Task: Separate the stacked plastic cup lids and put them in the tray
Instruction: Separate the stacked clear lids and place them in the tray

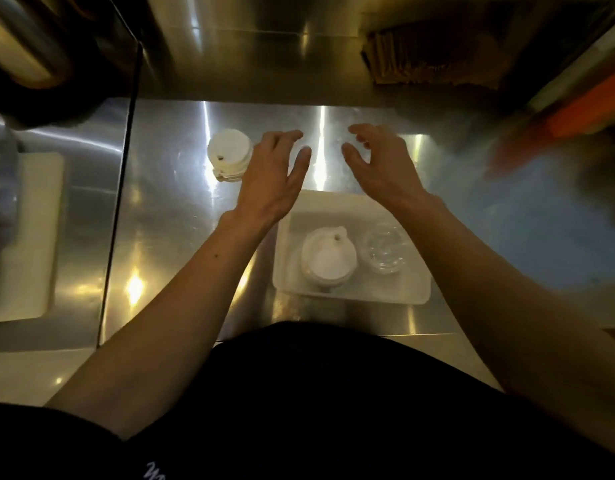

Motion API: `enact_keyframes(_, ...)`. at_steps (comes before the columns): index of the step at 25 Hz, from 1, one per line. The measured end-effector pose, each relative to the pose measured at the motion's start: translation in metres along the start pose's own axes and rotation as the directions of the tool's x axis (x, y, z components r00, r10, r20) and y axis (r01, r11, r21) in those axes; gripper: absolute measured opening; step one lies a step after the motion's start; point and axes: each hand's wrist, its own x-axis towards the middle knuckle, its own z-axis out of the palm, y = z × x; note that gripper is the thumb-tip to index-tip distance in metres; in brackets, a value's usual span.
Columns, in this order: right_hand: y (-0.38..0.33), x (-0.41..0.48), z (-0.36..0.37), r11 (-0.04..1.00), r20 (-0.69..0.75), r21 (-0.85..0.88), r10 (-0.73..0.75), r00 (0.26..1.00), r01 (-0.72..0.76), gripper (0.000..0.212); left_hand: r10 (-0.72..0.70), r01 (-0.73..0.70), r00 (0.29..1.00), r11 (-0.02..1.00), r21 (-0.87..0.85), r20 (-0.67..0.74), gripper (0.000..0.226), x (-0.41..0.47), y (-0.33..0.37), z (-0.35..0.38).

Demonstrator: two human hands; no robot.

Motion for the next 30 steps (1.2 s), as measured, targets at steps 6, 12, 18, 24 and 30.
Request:
enact_keyframes(6,0.067,0.0,-0.057,0.999,0.003,0.002,-0.054,0.999,0.054,0.045,0.009,-0.009,1.0,0.999,0.046,-0.012,0.044,-0.003,0.062,0.047)
enact_keyframes(12,0.115,0.006,-0.093,0.997,0.014,0.062,-0.039,0.999,0.038,0.046,-0.004,0.004,1.0,0.997,0.074,-0.004,0.044,0.002,0.113,0.082)
enact_keyframes(18,0.141,0.01,-0.106,0.994,0.018,0.109,0.005,1.0,-0.007,0.046,-0.018,0.015,0.999,0.995,0.1,0.03,0.045,0.01,0.129,0.095)
enact_keyframes(24,0.155,0.017,-0.093,0.985,0.024,0.131,0.108,0.994,-0.11,0.046,-0.044,0.034,0.986,0.998,0.062,0.16,0.042,0.027,0.123,0.107)
enact_keyframes(30,0.165,0.019,-0.08,0.962,0.115,0.145,0.215,0.97,-0.231,0.048,-0.098,0.086,0.952,0.995,0.052,0.29,0.041,0.049,0.118,0.127)
